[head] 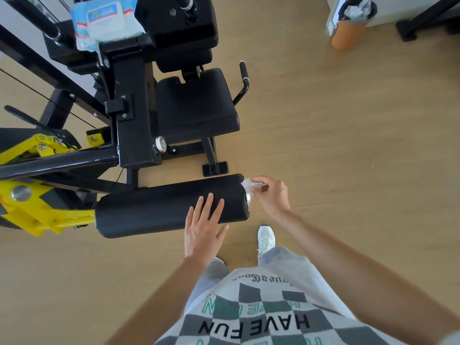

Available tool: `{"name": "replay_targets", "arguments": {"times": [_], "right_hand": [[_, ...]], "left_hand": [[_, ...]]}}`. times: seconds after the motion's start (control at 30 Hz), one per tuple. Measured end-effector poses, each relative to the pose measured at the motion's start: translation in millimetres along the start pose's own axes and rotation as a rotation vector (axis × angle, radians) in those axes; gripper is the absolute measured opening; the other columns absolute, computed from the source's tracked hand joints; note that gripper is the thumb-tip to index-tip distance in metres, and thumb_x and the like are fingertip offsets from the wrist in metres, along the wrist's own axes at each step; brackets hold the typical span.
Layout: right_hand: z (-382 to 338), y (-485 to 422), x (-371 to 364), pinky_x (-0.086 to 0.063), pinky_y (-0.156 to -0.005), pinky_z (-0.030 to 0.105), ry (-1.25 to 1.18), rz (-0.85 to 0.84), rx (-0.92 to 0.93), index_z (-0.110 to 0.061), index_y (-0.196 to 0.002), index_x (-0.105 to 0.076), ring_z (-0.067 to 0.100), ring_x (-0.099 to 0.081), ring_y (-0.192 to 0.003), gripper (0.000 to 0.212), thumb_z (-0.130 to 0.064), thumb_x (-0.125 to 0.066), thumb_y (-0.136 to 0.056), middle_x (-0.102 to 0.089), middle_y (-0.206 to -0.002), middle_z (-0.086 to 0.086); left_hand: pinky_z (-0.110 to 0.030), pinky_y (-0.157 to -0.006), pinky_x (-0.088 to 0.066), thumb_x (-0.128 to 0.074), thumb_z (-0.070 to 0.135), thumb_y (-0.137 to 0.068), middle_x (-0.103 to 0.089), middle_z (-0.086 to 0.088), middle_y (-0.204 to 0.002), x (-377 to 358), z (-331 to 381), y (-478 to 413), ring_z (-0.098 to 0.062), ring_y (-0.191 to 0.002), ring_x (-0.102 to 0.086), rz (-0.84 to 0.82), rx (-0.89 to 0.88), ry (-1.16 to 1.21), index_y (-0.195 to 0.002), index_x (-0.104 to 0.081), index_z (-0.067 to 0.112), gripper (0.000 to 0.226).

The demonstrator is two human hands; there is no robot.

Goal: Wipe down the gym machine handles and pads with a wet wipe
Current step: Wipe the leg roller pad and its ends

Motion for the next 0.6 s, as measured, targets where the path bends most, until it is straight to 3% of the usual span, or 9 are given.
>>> {"name": "replay_targets", "arguments": {"times": [0.2, 0.33, 0.4, 0.47, 0.53, 0.6], "right_hand": [[14, 21, -21, -0.045, -0.072, 0.013, 0.044, -0.035, 0.008, -0.011, -0.108, -0.078, 0.005, -0.062, -0.072, 0.018, -0.010, -0.072, -0.092, -0.066, -0.077, -0.013], [26, 29, -21, -0.044, -0.072, 0.003, 0.059, -0.103, -0.017, -0.009, -0.109, -0.078, 0.007, -0.066, -0.078, 0.019, -0.012, -0.074, -0.091, -0.073, -0.088, -0.004], [30, 32, -22, -0.050, -0.078, 0.012, 0.080, -0.150, -0.031, -0.010, -0.108, -0.078, 0.012, -0.069, -0.084, 0.018, -0.013, -0.074, -0.091, -0.076, -0.094, 0.000], [35, 33, -21, -0.054, -0.078, 0.020, 0.120, -0.225, -0.048, -0.013, -0.102, -0.080, 0.013, -0.069, -0.083, 0.014, -0.010, -0.072, -0.090, -0.075, -0.085, -0.006], [38, 30, -16, -0.048, -0.070, 0.009, 0.155, -0.275, -0.059, -0.014, -0.101, -0.080, 0.002, -0.063, -0.076, 0.017, -0.007, -0.071, -0.089, -0.067, -0.077, -0.018], [34, 22, -5, -0.040, -0.064, -0.001, 0.162, -0.222, -0.061, -0.013, -0.109, -0.077, -0.006, -0.058, -0.075, 0.021, -0.009, -0.071, -0.089, -0.068, -0.084, -0.016]], "left_hand": [[-0.049, -0.128, -0.011, -0.056, 0.054, -0.096, -0.021, -0.001, -0.170, -3, -6, -16, -0.024, -0.159, -0.009, -0.059, 0.025, 0.113, -0.159, -0.033, 0.030, 0.071], [-0.047, -0.129, 0.001, -0.058, 0.061, -0.092, -0.014, 0.000, -0.171, -3, -9, -34, -0.021, -0.159, 0.000, -0.132, 0.029, 0.133, -0.162, -0.024, 0.031, 0.083], [-0.044, -0.128, 0.007, -0.059, 0.065, -0.090, -0.012, 0.002, -0.171, -4, -11, -43, -0.018, -0.159, 0.005, -0.164, 0.040, 0.145, -0.162, -0.022, 0.033, 0.087], [-0.044, -0.128, 0.008, -0.054, 0.071, -0.088, -0.014, 0.001, -0.171, -4, -15, -52, -0.018, -0.159, 0.003, -0.178, 0.037, 0.159, -0.162, -0.022, 0.033, 0.089], [-0.043, -0.127, 0.008, -0.042, 0.079, -0.083, -0.017, 0.001, -0.171, -4, -18, -63, -0.018, -0.159, -0.001, -0.210, 0.033, 0.166, -0.161, -0.024, 0.033, 0.092], [-0.043, -0.126, 0.005, -0.031, 0.084, -0.078, -0.019, 0.001, -0.170, -4, -21, -73, -0.019, -0.158, -0.006, -0.253, 0.037, 0.166, -0.160, -0.026, 0.032, 0.098]]}}
Point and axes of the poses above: each hand's wrist, its own y-axis away from the middle knuckle, its own x-axis out of the back of the hand, z = x × y, the point moved 7 cm from there along -y, towards the middle knuckle
